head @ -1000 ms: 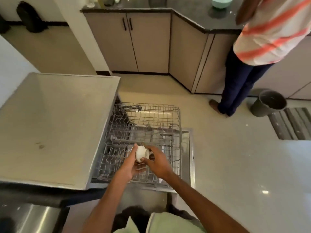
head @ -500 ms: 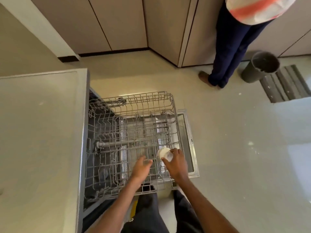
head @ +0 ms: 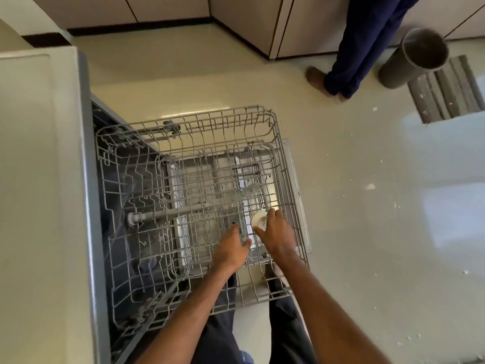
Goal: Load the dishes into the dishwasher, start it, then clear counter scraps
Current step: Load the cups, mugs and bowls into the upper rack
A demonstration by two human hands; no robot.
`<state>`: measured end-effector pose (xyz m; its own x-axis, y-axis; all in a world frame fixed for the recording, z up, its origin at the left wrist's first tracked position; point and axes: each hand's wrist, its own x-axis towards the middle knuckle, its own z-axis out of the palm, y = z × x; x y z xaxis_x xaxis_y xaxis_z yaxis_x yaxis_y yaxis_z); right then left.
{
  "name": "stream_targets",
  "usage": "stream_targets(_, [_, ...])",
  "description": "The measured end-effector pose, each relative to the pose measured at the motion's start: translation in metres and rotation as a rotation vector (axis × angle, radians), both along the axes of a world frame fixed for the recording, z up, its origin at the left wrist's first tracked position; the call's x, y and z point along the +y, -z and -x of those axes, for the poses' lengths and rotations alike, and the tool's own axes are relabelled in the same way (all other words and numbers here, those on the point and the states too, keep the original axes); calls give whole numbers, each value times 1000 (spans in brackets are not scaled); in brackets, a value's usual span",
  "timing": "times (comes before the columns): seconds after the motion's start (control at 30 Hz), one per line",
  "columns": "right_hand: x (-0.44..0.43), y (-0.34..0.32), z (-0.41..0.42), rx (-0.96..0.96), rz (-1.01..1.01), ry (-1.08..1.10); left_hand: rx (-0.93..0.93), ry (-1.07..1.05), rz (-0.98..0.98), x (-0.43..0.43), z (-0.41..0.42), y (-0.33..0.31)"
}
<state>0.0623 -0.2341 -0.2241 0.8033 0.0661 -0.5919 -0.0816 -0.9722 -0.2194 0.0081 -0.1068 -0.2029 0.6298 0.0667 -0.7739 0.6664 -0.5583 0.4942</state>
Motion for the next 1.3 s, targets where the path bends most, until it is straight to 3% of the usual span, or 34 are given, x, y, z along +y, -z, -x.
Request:
stream_targets(0.6, [5, 29, 9, -30, -133, 140, -98, 198, -80, -7, -14, 32])
stream_targets(1.3, [-8, 13, 14, -103, -157, 119, -137, 198, -110, -19, -16, 12])
